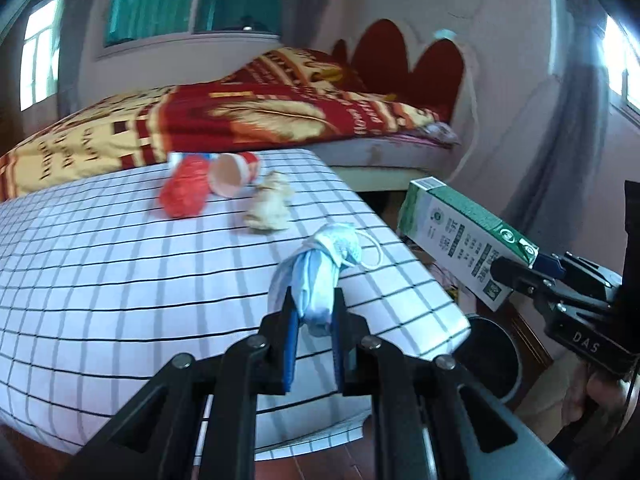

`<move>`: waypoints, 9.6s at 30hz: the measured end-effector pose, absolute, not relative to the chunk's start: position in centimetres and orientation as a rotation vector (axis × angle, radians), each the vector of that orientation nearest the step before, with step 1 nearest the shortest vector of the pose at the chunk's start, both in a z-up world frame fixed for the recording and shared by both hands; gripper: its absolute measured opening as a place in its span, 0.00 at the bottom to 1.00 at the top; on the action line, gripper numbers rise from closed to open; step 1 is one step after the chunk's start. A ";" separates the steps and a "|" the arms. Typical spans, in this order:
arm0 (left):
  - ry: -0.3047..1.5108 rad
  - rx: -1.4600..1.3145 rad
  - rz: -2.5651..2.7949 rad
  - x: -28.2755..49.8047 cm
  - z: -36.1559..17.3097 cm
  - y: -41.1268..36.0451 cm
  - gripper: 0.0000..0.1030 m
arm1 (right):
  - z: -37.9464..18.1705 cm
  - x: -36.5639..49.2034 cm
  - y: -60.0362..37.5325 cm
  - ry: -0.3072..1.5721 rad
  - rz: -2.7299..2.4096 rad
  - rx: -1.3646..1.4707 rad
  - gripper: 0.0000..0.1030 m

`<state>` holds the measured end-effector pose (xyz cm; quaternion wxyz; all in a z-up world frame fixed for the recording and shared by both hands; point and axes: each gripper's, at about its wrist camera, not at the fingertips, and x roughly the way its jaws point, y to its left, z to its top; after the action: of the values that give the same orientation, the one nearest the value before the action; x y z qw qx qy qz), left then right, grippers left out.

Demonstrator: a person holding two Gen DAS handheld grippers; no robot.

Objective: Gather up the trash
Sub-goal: 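Carry face mask and milk carton over the black bin and open both grippers, then move both tools back from the bin to the table, then grasp the red plastic bag with the left gripper while the right gripper grasps the beige paper bundle, then carry red bag and paper bundle from the table toward the black bin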

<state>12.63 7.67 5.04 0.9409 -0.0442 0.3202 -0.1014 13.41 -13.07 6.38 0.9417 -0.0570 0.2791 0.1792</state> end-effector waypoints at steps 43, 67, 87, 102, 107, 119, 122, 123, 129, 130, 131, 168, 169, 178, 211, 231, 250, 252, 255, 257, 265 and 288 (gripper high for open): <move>0.836 0.099 -0.629 13.3 -1.2 -16.6 0.15 | -2.0 8.0 -36.9 0.773 -0.069 0.091 0.38; 1.133 0.175 -0.760 16.3 -12.2 -25.5 0.50 | -13.9 11.6 -40.3 1.096 -0.060 0.044 0.66; 1.015 0.192 -0.530 15.1 -9.3 -21.0 1.00 | -12.0 10.2 -41.5 1.071 -0.217 0.058 1.00; 0.874 0.155 -0.464 12.0 -2.4 -16.2 1.00 | -5.3 7.9 -37.0 0.888 -0.139 0.032 1.00; 0.830 0.099 -0.381 12.1 -0.3 -11.8 1.00 | -3.2 8.2 -34.8 0.815 -0.086 0.015 1.00; 0.708 -0.034 -0.164 12.1 2.9 1.1 1.00 | 0.2 12.4 -22.6 0.767 0.164 -0.090 1.00; 0.703 -0.035 -0.116 12.2 3.0 4.2 0.99 | 1.3 13.5 -19.3 0.742 0.192 -0.104 1.00; 0.695 -0.035 -0.092 12.2 3.1 5.2 0.97 | 1.7 13.9 -18.5 0.734 0.211 -0.101 1.00; 0.674 -0.105 0.054 13.4 3.7 13.2 0.97 | 4.3 17.8 -11.4 0.683 0.305 -0.126 1.00; 0.673 -0.112 0.077 13.8 3.6 14.4 0.97 | 4.6 18.3 -10.5 0.676 0.317 -0.130 1.00; 0.673 -0.119 0.089 14.0 3.6 15.1 0.97 | 5.0 19.0 -9.3 0.668 0.331 -0.132 1.00; 0.857 -0.139 -0.018 34.5 -1.1 19.3 0.33 | -0.5 40.1 1.0 0.844 0.469 -0.138 0.22; 0.855 -0.148 -0.016 34.2 -1.1 19.3 0.30 | -0.5 40.0 1.1 0.842 0.470 -0.142 0.20; 0.811 -0.147 -0.016 29.3 0.1 18.6 0.19 | 1.0 35.8 -1.0 0.797 0.490 -0.123 0.15; 0.755 -0.096 -0.198 11.9 3.0 5.5 0.19 | 4.8 13.1 -16.5 0.667 0.341 -0.082 0.15; 0.771 0.006 -0.359 10.6 2.8 -3.5 0.19 | 1.4 9.0 -27.0 0.706 0.167 0.011 0.15; 0.842 0.050 -0.497 10.4 0.1 -9.8 0.19 | -0.6 7.6 -31.3 0.753 0.058 0.028 0.15; 0.852 0.055 -0.512 10.3 -0.3 -10.5 0.19 | -1.0 7.5 -31.9 0.762 0.044 0.032 0.15; 0.871 0.060 -0.536 10.3 -1.0 -11.5 0.19 | -1.2 7.1 -32.5 0.769 0.026 0.032 0.15; 0.882 0.064 -0.552 10.4 -1.4 -12.2 0.19 | -1.6 6.9 -33.1 0.777 0.013 0.036 0.15; 0.923 0.095 -0.625 10.7 -2.9 -15.8 0.19 | -3.6 6.0 -35.7 0.831 -0.037 0.052 0.15; 1.102 0.168 -0.723 13.6 -10.1 -23.2 0.19 | -11.8 8.1 -39.5 1.001 0.019 0.083 0.15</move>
<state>13.61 -23.19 -10.06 0.7872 0.0780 0.5114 -0.3357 8.11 -39.49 -11.81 0.8764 0.0397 0.4799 0.0091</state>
